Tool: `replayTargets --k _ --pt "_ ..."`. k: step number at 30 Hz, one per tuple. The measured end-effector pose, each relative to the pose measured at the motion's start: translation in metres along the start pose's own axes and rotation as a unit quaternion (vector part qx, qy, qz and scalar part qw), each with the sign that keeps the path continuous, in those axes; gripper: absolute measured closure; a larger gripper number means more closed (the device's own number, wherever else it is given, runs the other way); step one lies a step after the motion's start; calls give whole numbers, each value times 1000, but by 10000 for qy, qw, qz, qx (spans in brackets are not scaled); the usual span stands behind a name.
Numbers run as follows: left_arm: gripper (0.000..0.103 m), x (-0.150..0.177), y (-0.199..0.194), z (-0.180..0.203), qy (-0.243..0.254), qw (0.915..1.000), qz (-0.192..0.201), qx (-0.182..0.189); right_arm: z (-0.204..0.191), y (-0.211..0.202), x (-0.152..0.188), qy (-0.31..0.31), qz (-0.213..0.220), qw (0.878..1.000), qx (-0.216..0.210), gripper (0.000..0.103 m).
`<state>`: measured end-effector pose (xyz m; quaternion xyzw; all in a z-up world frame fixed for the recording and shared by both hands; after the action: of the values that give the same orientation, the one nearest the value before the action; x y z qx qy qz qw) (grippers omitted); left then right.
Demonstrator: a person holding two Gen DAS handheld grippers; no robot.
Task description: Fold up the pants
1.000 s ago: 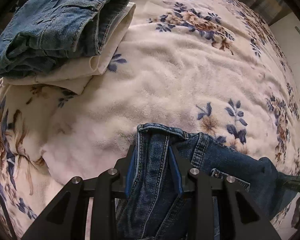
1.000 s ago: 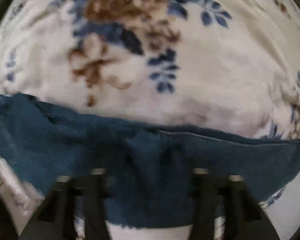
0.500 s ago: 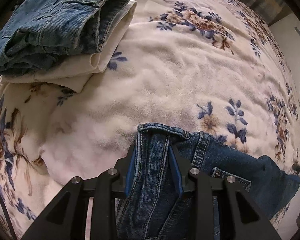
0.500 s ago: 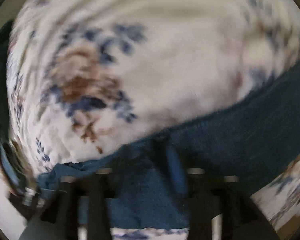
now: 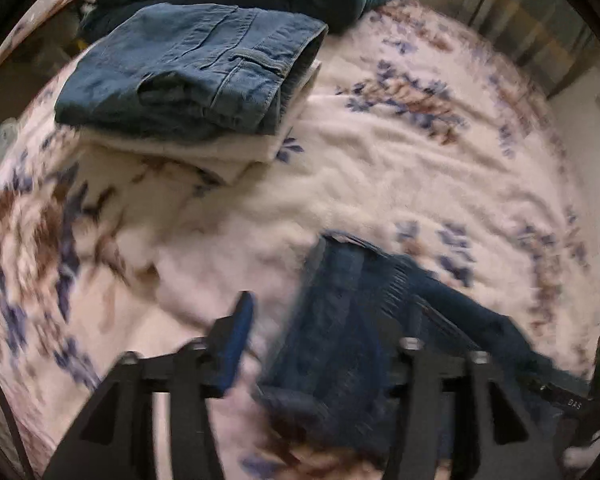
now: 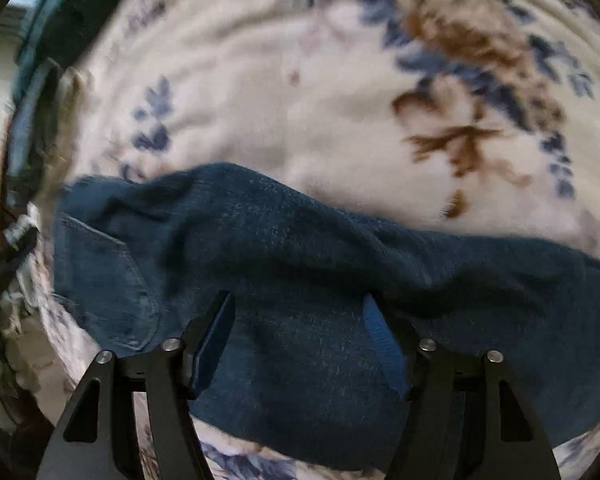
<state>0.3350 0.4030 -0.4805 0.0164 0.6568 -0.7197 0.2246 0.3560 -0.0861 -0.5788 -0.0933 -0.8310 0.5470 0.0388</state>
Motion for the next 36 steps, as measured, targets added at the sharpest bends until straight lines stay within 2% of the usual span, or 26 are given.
replayTargets --k 1,2,6,8,9,10,11,12,13,14,15,18,19,21,22,23,24,25,26,28,29,30,32,34,35,36 --pt "25 10 -5 3 -39 10000 7 44 8 -22 10 101 458 9988 -110 6" --pt "12 22 -8 9 -31 10000 -46 63 19 -41 23 224 707 9971 -149 6" --pt "10 82 7 41 -351 9941 -800 645 76 -82 75 1342 1098 9848 -15 7" --pt "10 109 26 54 -774 9842 -1251 983 130 -103 110 2337 1243 9643 -43 9" --pt "10 124 37 60 -1112 9757 -1471 1180 151 -110 124 2696 1338 9535 -139 12" --pt "10 134 45 64 -1403 9686 -1605 1282 190 -121 146 3265 1513 9323 -373 13" --pt "10 144 55 67 -1730 9603 -1708 1369 213 -126 161 3588 1621 9178 -504 13" --pt "10 152 65 71 -2050 9521 -1763 1430 241 -126 178 3971 1783 8981 -627 13" --pt "11 158 70 76 -2250 9482 -1751 1399 280 -133 196 4399 2057 8704 -813 13" --pt "11 161 75 79 -2393 9464 -1695 1356 306 -140 206 4567 2203 8570 -917 14" --pt "11 162 77 83 -2507 9462 -1592 1287 342 -145 218 4837 2463 8335 -1028 15" --pt "11 157 79 92 -2687 9491 -1291 1016 397 -135 224 5130 2855 7943 -1561 21" --pt "11 154 78 95 -2678 9512 -1210 942 412 -133 220 5151 2955 7826 -1870 21" --pt "12 147 75 101 -2619 9570 -1010 734 425 -133 204 4967 2912 7945 -1931 24" --pt "12 144 76 103 -2583 9592 -951 647 424 -134 192 4736 2835 8145 -1784 28" --pt "14 140 75 105 -2506 9632 -854 459 421 -136 180 4474 2654 8417 -1446 61" --pt "15 142 76 106 -2463 9654 -778 349 419 -139 173 4309 2555 8573 -1185 90" --pt "15 140 77 106 -2438 9667 -725 282 422 -146 168 4228 2549 8625 -1116 91" --pt "15 137 77 106 -2421 9676 -693 210 425 -152 168 4258 2585 8607 -1052 94" --pt "15 134 77 107 -2416 9682 -642 107 428 -169 169 4356 2810 8527 -652 95" --pt "15 134 79 108 -2388 9690 -625 70 438 -169 170 4422 2791 8500 -640 95" --pt "15 135 77 110 -2292 9714 -623 -19 449 -162 173 4552 2629 8466 -829 95" --pt "15 136 73 124 -1998 9775 -638 -205 466 -151 180 4755 2488 8313 -1450 93" --pt "15 145 59 146 -1445 9867 -653 -366 474 -153 179 4729 2404 8281 -1812 87" --pt "15 149 51 169 -968 9922 -663 -417 477 -161 180 4686 2431 8291 -1841 79" --pt "15 152 45 186 -610 9951 -623 -467 480 -167 182 4654 2511 8285 -1840 61"
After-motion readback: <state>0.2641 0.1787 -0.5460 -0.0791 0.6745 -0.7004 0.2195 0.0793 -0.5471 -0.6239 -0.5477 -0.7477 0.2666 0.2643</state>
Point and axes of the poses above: each gripper's, at about its wrist camera, not at the fingertips, and y roughly the way its jaws point, z to its right, x to its underside, the point moved 2 cm from there along y, roughly the way its jaws point, and after that the axes turned 3 degrees about -x, right-handed, at the moved point
